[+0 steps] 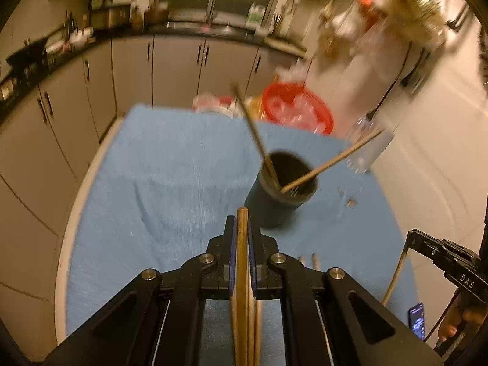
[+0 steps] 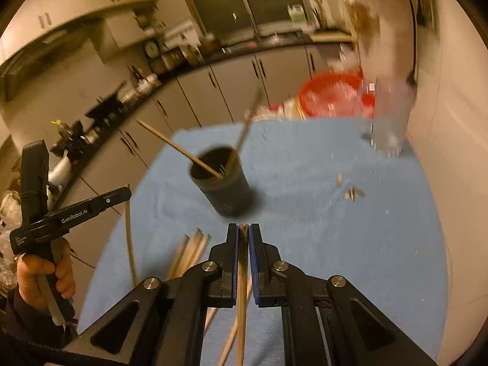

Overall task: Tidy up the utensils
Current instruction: 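Carry the chopsticks over the grey cup and release them with both grippers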

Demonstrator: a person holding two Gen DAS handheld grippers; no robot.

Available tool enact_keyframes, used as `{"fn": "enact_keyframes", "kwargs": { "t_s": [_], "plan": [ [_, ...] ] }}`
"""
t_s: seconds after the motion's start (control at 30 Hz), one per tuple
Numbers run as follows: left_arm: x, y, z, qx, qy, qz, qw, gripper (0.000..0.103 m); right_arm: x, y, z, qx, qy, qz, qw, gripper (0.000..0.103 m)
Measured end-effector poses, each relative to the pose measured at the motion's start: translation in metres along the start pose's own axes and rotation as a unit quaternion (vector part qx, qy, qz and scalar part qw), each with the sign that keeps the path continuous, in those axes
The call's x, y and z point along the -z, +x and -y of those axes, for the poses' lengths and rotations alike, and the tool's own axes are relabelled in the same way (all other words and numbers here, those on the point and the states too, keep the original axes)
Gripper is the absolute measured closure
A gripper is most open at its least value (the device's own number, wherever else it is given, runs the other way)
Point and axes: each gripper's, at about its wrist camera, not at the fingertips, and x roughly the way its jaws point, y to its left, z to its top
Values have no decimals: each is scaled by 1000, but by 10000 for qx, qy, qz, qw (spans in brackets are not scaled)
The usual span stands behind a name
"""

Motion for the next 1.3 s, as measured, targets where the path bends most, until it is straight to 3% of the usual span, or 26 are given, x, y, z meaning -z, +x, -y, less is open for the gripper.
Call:
{"fn": "enact_keyframes", "kwargs": {
  "t_s": [0.2, 0.47, 0.8, 1.3],
  "plan": [
    [-6, -45, 6, 73, 22, 534, 9985, 97, -6, -43, -14, -109, -190, 468, 9987, 96],
    [-9, -78, 8, 81, -65, 1001, 9949, 97, -23, -61, -28, -117, -340, 792, 9962, 97],
    [-23, -89, 9, 236, -303, 1246, 9915, 97, -54, -75, -41, -71, -471, 1046, 9934, 97],
    [-73, -102, 19, 199, -454, 1730, 9837, 97, -107, -86, -65, 108, -617, 1505, 9866, 97]
  ]
}}
